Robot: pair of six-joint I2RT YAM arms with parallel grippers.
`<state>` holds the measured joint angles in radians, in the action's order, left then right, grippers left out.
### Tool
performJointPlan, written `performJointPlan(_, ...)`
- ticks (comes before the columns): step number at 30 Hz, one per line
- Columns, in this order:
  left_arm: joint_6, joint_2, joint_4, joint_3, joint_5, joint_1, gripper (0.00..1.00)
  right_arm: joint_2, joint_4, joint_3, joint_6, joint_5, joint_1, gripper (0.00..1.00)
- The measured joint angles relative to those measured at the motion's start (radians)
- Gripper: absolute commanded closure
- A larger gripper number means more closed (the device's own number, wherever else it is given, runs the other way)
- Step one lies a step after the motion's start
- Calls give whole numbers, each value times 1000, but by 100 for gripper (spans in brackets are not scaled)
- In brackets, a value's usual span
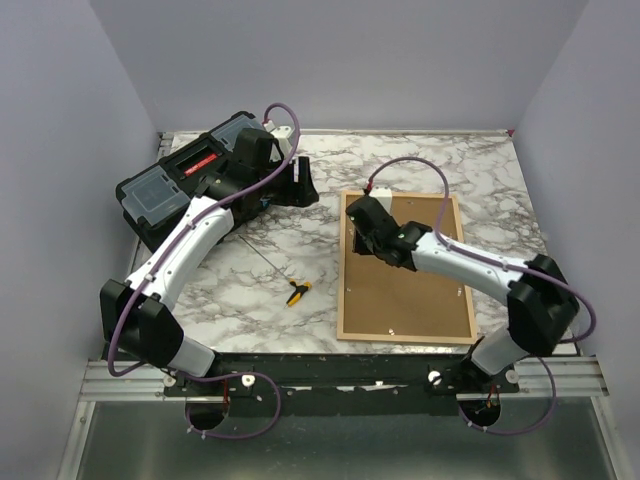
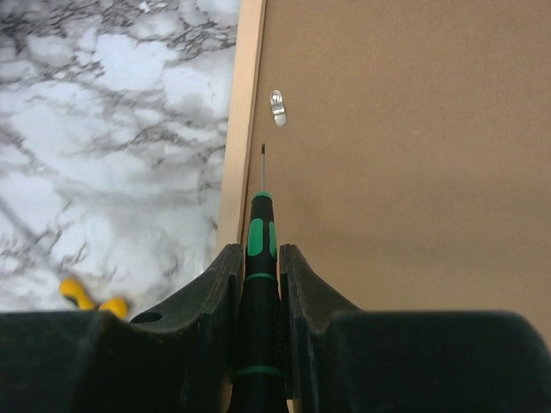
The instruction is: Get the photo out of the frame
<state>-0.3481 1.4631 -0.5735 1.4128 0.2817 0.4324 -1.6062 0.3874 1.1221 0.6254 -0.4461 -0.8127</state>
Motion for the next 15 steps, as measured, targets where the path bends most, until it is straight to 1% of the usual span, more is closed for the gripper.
performJointPlan(4,0,4,1,1,1,2,33,163,-23,-105,-21,52,-3,99)
performJointPlan(6,0,4,1,1,0,2,33,214,-23,-140,-23,79,-3,99)
performJointPlan(12,-8,23,3,6,17,8,33,304,-42,-283,14,191,-14,99)
performJointPlan(15,-7,29,2,6,17,20,33,322,-20,-301,30,212,-21,99)
